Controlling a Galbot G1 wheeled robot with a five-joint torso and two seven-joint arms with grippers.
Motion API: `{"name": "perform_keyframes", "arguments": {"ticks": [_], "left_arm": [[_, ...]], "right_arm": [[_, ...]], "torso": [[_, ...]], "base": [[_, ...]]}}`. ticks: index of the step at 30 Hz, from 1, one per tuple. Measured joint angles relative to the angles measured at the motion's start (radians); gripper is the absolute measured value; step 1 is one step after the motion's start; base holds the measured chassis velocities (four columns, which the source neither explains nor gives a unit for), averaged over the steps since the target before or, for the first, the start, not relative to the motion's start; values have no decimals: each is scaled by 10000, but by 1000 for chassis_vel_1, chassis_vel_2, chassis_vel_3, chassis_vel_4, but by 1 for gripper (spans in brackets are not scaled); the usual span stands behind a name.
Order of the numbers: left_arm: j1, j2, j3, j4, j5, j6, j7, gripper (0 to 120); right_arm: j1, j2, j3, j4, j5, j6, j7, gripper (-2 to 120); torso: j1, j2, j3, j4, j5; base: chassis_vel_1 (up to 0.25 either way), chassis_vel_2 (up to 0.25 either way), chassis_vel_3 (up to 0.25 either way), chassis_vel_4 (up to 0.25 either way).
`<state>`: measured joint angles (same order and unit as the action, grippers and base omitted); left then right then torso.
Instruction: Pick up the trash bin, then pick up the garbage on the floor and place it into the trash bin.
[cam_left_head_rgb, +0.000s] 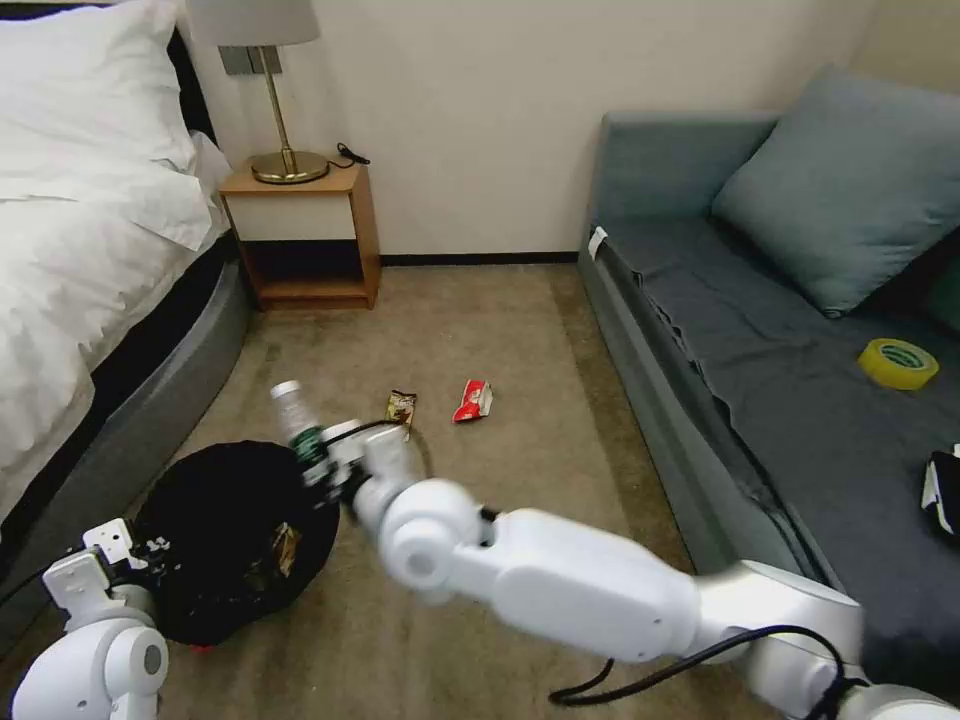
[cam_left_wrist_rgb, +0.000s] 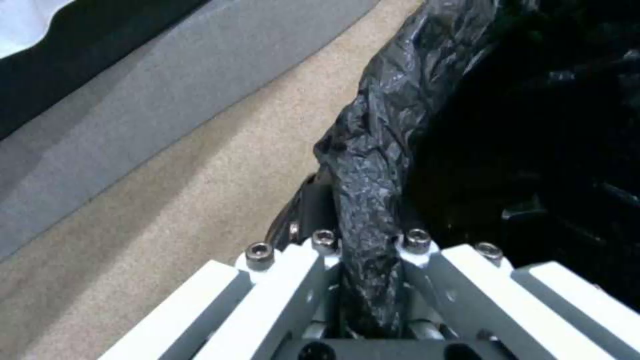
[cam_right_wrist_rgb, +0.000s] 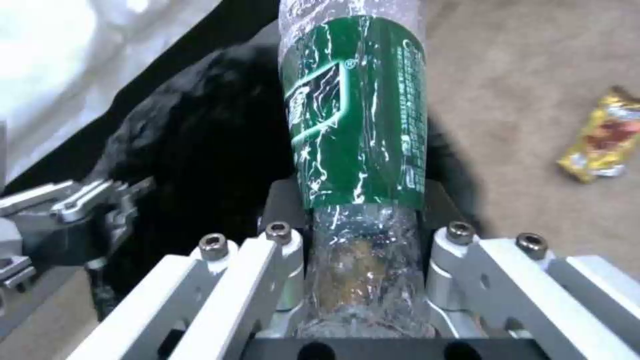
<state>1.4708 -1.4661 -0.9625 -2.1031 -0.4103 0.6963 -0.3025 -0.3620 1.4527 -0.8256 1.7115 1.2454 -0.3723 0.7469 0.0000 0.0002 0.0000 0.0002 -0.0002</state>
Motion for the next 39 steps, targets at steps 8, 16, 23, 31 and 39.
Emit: {"name": "perform_keyframes", "arguments": {"ticks": [8, 16, 23, 31, 39], "left_arm": [[36, -59, 116, -149, 117, 7, -6, 2], [54, -86, 129, -212, 150, 13, -6, 2], [72, -107, 104, -253, 155, 16, -6, 2], [76, -143, 83, -284, 136, 13, -7, 2], [115, -76, 40, -361, -1, -38, 4, 2]], "right_arm": [[58, 980, -1063, -1429, -370, 331, -342, 23], [-29, 715, -1214, -1291, -483, 271, -425, 51], [37, 571, -1160, -1103, -499, 265, -425, 75], [343, 346, -304, -620, -857, 292, -555, 99], [589, -280, 1292, 290, -1370, 1303, -2073, 100]], "torso": [[0, -1, 0, -1, -1], [0, 0, 0, -2, 0], [0, -1, 0, -3, 2], [0, -2, 0, -2, 2], [0, -2, 0, -2, 4]], "base": [[0, 0, 0, 0], [0, 0, 0, 0], [0, 0, 0, 0], [0, 0, 0, 0], [0, 0, 0, 0]]}}
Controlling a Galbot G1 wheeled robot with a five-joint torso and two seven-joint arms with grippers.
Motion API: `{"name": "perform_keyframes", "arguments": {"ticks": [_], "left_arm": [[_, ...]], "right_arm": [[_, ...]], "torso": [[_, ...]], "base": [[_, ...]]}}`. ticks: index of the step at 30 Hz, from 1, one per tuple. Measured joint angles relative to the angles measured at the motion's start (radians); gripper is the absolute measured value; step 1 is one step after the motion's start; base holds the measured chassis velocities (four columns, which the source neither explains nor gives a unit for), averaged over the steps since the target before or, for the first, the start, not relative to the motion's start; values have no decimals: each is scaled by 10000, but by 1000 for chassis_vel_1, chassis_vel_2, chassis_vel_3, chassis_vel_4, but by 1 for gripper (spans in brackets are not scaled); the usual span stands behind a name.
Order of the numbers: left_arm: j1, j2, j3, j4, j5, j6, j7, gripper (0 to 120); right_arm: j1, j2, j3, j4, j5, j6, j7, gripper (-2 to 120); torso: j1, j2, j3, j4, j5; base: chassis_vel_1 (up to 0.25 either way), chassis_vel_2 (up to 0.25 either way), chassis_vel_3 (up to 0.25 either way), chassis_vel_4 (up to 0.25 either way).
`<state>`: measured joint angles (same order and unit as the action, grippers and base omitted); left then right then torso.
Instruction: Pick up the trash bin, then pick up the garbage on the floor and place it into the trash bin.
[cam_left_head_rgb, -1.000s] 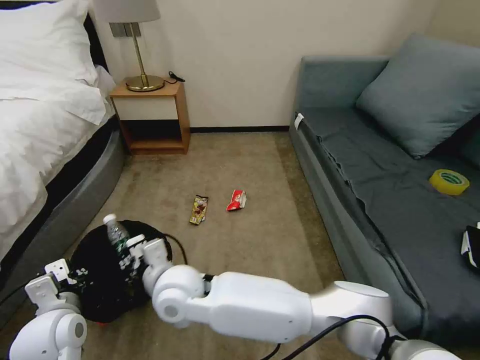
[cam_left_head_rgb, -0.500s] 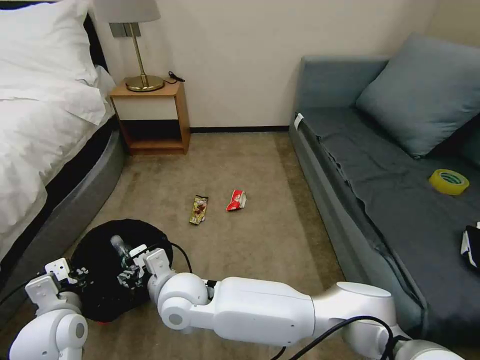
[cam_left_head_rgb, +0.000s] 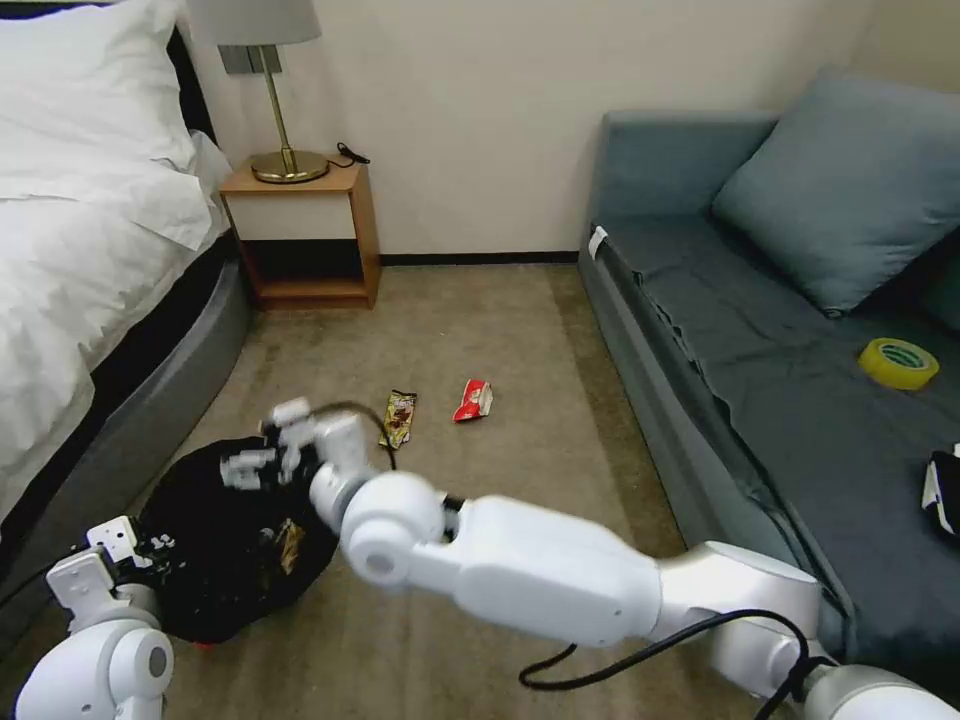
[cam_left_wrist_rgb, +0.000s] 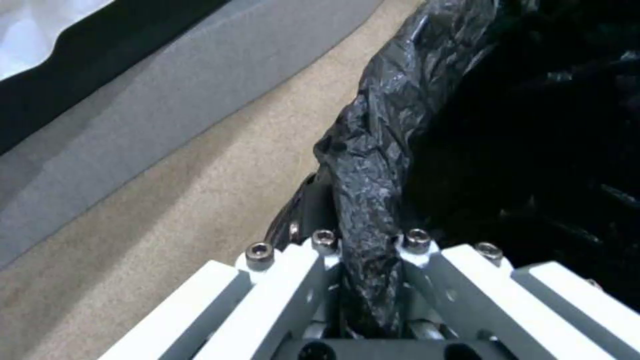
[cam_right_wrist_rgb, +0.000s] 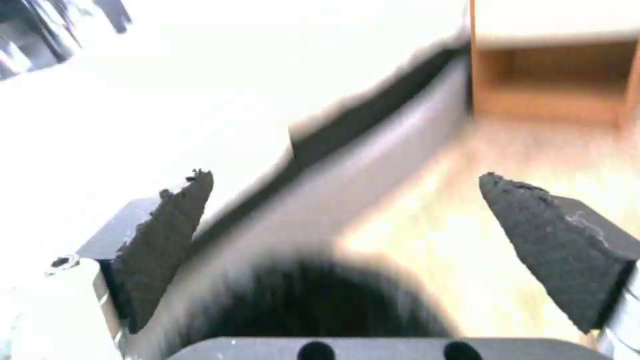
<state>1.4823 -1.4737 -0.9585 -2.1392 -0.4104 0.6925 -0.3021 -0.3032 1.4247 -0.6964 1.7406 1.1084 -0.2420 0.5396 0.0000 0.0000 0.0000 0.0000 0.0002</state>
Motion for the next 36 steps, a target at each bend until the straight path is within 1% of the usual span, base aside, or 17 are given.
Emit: {"name": "perform_keyframes", "arguments": {"ticks": [7, 9, 10, 13, 14, 15, 17, 19, 20, 22, 24, 25, 29, 31, 33, 35, 36], "left_arm": [[16, 18, -41, -32, -78, 0, 6, 2], [32, 22, -53, -42, -105, -32, 21, 2], [32, 22, -53, -42, -105, -32, 21, 2], [37, 30, -56, -55, -110, -49, 30, 2], [29, 44, -67, -120, -135, -50, 36, 2], [29, 44, -67, -120, -135, -50, 36, 2], [32, 60, -72, -152, -157, -51, 43, 2], [37, 84, -76, -154, -176, -53, 83, 2], [37, 84, -76, -154, -176, -53, 83, 2], [13, 121, -72, -151, -179, -64, 121, 2], [-11, 143, -53, -108, -177, -78, 128, 2], [-11, 143, -53, -108, -177, -78, 128, 2], [-29, 159, -100, -74, -174, -136, 160, 2], [-35, 164, -113, -74, -173, -137, 162, 2], [-45, 168, -123, -103, -176, -138, 168, 2], [-47, 167, -123, -110, -178, -138, 169, 2], [-50, 167, -124, -119, -178, -138, 171, 2]], "right_arm": [[82, -489, 824, 525, -498, 783, -1117, 100], [16, -937, 1461, 1040, -879, 1023, -1593, 100], [16, -937, 1461, 1040, -879, 1023, -1593, 100], [-377, -1651, 2252, 1610, -1522, 1052, -1833, 100], [-1199, -2793, 3230, 2140, -2549, 989, -2008, 100], [-1199, -2793, 3230, 2140, -2549, 989, -2008, 100], [-2199, -3930, 4336, 2749, -3378, 940, -2197, 100], [-3329, -4648, 5535, 3373, -4005, 891, -2248, 100], [-3329, -4648, 5535, 3373, -4005, 891, -2248, 100], [-5674, -5210, 7370, 4224, -5122, 859, -1919, 100], [-7198, -5143, 8487, 4729, -5948, 806, -1644, 100], [-7198, -5143, 8487, 4729, -5948, 806, -1644, 100], [-9511, -4508, 9587, 5452, -7001, 917, -1630, 100], [-9816, -4369, 9639, 5510, -7194, 962, -1663, 100], [-10654, -3788, 9623, 5551, -8098, 1223, -1809, 100], [-10779, -3653, 9586, 5540, -8274, 1274, -1828, 100], [-10996, -3363, 9504, 5497, -8572, 1351, -1835, 100]], "torso": [[0, 0, 0, -1, 0], [0, 0, 0, 2, 1], [0, 0, 0, 2, 1], [0, 0, 0, 4, 0], [0, 0, 0, 3, 3], [0, 0, 0, 3, 3], [0, 0, 0, -6, 5], [0, 0, 0, -7, 4], [0, 0, 0, -7, 4], [0, 0, -1, -4, 5], [-1, 1, -1, -2, 2], [-1, 1, -1, -2, 2], [0, 0, -1, -2, -2], [-1, 0, -2, -2, -1], [0, 1, -1, -1, -3], [-1, 0, -1, -1, -3], [0, 1, -2, -1, -3]], "base": [[0, 0, 0, 0], [0, 0, 0, 0], [0, 0, 0, 0], [0, 0, 0, 0], [0, 0, 0, 0], [0, 0, 0, 0], [0, 0, 0, 0], [0, 0, 0, 0], [0, 0, 0, 0], [0, 0, 0, 0], [0, 0, 0, 0], [0, 0, 0, 0], [0, 0, 0, 0], [0, 0, 0, 0], [0, 0, 0, 0], [0, 0, 0, 0], [0, 0, 0, 0]]}}
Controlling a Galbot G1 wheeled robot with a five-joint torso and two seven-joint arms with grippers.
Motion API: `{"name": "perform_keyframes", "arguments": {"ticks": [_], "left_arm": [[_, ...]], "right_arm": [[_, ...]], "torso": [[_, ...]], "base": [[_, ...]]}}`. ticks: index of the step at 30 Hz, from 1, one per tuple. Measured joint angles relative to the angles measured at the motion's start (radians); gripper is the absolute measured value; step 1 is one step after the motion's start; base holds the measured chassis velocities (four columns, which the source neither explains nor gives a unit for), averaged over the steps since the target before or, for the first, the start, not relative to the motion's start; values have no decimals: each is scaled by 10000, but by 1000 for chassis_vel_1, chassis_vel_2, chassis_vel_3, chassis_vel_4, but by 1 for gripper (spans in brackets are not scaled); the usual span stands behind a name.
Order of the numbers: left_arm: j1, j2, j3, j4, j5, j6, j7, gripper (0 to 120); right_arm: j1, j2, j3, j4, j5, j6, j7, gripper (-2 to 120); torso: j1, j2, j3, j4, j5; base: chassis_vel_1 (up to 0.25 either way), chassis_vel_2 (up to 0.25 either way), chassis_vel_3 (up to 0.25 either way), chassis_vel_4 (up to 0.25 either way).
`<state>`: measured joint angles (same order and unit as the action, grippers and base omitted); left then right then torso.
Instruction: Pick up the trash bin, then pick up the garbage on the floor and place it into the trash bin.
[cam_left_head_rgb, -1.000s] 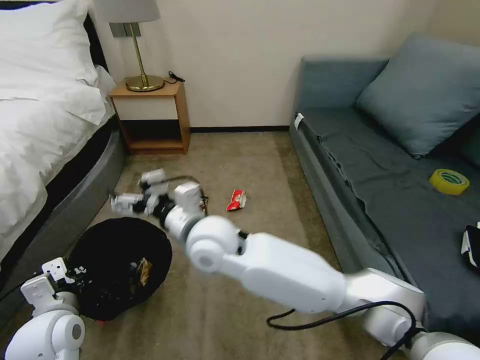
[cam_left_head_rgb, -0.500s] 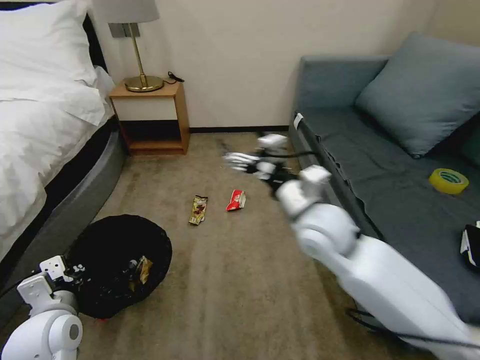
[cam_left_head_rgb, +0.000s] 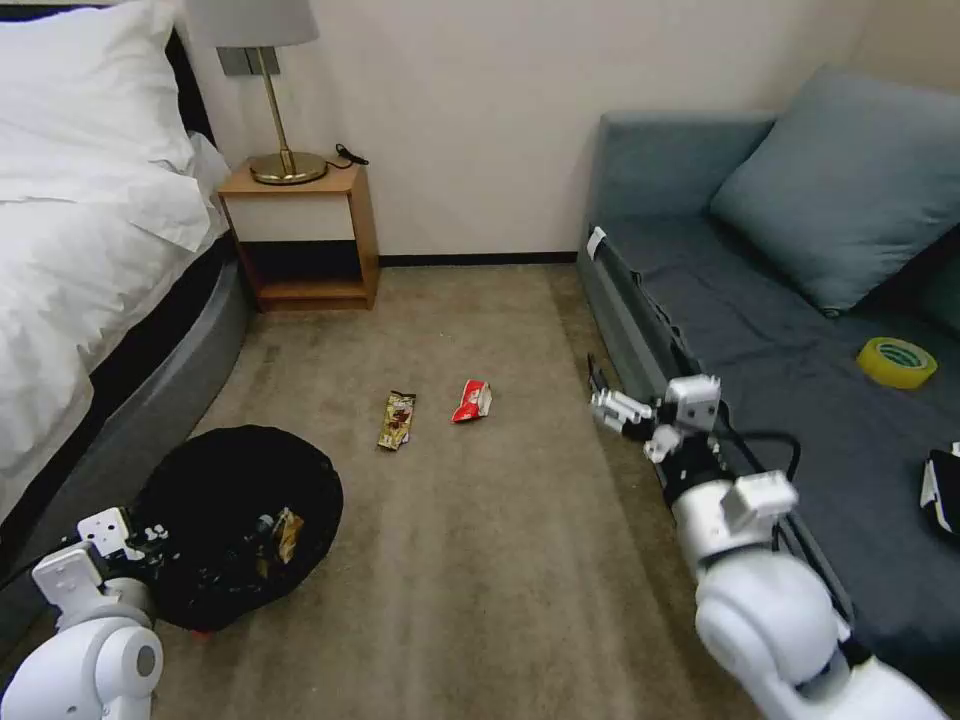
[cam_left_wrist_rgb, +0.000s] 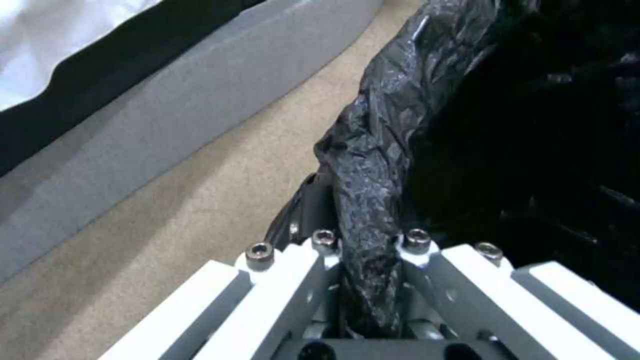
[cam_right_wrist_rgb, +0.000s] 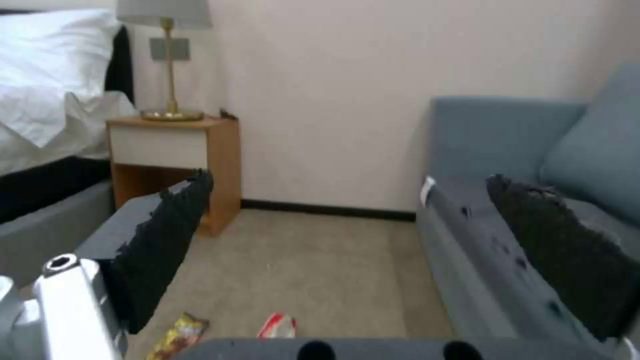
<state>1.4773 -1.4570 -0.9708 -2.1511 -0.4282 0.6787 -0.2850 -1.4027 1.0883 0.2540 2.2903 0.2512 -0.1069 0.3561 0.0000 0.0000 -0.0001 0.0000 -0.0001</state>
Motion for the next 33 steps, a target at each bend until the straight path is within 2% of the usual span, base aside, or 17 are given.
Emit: {"name": "perform_keyframes", "arguments": {"ticks": [1, 2, 4, 7, 22, 33], "left_arm": [[-1, 0, 0, -15, -2, -4, 5, 2], [-1, 0, 0, -15, -2, -4, 5, 2], [0, -2, 2, -28, -3, -7, 8, 2], [-5, -4, 8, -29, -3, -13, 11, 2], [-3, -90, 5, -70, 8, -27, 16, 2], [32, -92, -117, -88, 1, -28, 16, 2]], "right_arm": [[-228, 420, -107, -79, -319, 82, 0, 100], [-228, 420, -107, -79, -319, 82, 0, 100], [-426, 919, -188, -207, -722, 206, -4, 100], [-484, 1119, -204, -327, -940, 324, -34, 100], [-193, 983, -337, -822, -839, 760, -518, 100], [-72, 946, -526, -925, -751, 773, -544, 100]], "torso": [[0, -1, 0, 0, 0], [0, -1, 0, 0, 0], [0, 0, 0, 0, 0], [0, 0, 1, 1, 0], [0, 0, 0, 1, 2], [0, 0, 2, 1, 1]], "base": [[0, 0, 0, 0], [0, 0, 0, 0], [0, 0, 0, 0], [0, 0, 0, 0], [-12, 10, 11, -11], [-177, 173, 183, -165]]}}
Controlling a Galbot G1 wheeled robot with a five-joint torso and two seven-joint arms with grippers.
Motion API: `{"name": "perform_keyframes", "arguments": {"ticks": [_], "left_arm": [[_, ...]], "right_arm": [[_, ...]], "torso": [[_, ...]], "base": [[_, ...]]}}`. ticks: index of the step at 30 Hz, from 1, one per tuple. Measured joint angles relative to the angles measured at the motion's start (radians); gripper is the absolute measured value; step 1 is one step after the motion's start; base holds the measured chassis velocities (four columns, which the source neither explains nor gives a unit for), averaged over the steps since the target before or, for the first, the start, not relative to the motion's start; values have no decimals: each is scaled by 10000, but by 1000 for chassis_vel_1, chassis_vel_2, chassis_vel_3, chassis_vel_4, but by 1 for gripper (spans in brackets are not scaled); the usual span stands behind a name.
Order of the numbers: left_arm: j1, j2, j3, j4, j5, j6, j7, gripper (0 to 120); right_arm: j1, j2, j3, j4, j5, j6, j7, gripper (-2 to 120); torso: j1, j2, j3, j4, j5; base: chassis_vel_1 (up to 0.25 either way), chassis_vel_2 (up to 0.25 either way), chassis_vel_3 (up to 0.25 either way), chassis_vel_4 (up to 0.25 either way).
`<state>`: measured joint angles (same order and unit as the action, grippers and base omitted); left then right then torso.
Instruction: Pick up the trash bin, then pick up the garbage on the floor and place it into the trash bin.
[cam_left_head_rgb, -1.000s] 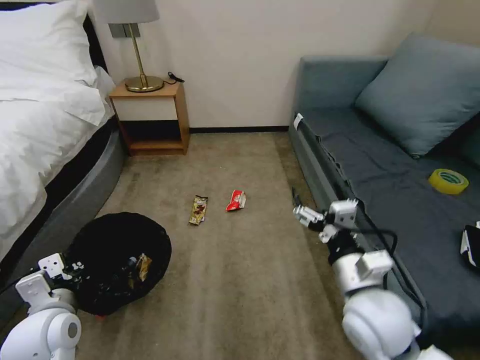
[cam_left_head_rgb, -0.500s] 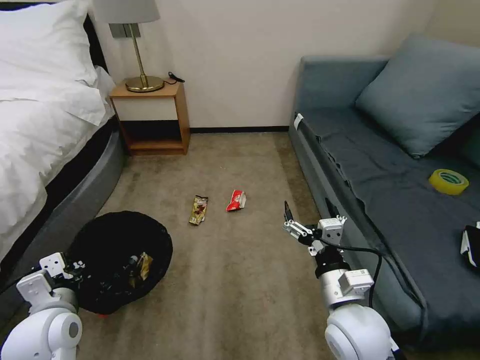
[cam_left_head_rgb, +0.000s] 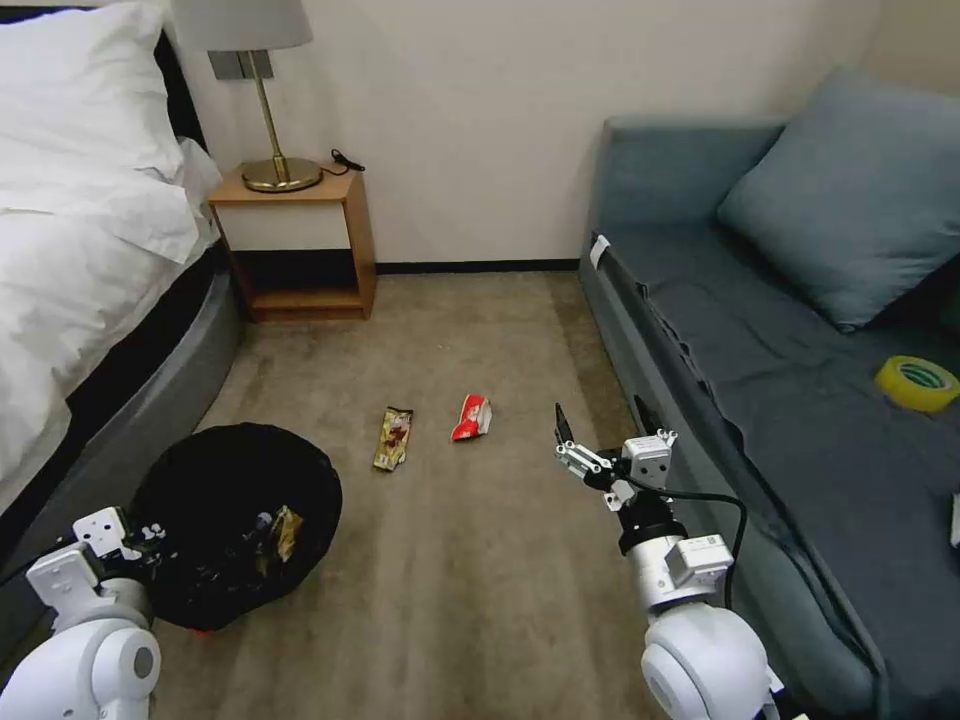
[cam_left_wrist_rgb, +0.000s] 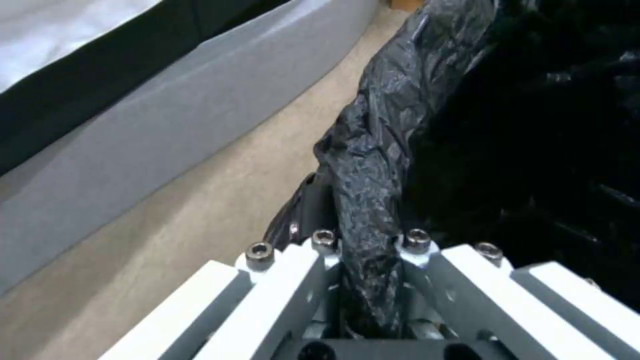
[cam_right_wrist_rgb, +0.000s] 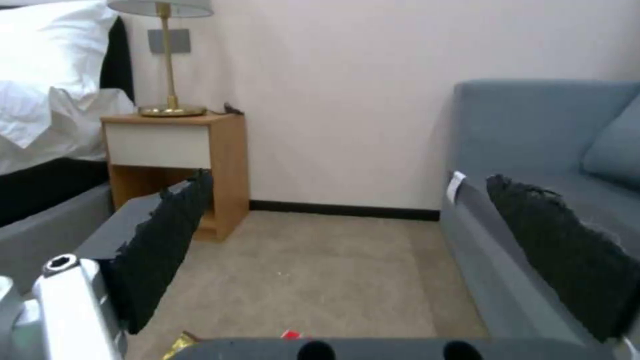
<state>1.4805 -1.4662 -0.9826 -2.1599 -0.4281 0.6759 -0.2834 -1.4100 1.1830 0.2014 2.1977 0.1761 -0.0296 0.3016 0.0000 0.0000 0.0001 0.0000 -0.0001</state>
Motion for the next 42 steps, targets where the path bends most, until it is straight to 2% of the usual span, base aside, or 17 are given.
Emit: {"name": "perform_keyframes", "arguments": {"ticks": [31, 42], "left_arm": [[28, 41, -210, 17, -140, -6, -2, 2], [20, 11, -201, 57, -130, -28, 0, 2]], "right_arm": [[54, 53, -216, -140, 50, -75, -39, 100], [519, -203, -579, -352, 383, -127, -52, 100]], "torso": [[0, 0, -1, 0, 1], [1, -1, 1, -2, 1]], "base": [[-180, 180, 181, -173], [-175, 166, 168, -163]]}}
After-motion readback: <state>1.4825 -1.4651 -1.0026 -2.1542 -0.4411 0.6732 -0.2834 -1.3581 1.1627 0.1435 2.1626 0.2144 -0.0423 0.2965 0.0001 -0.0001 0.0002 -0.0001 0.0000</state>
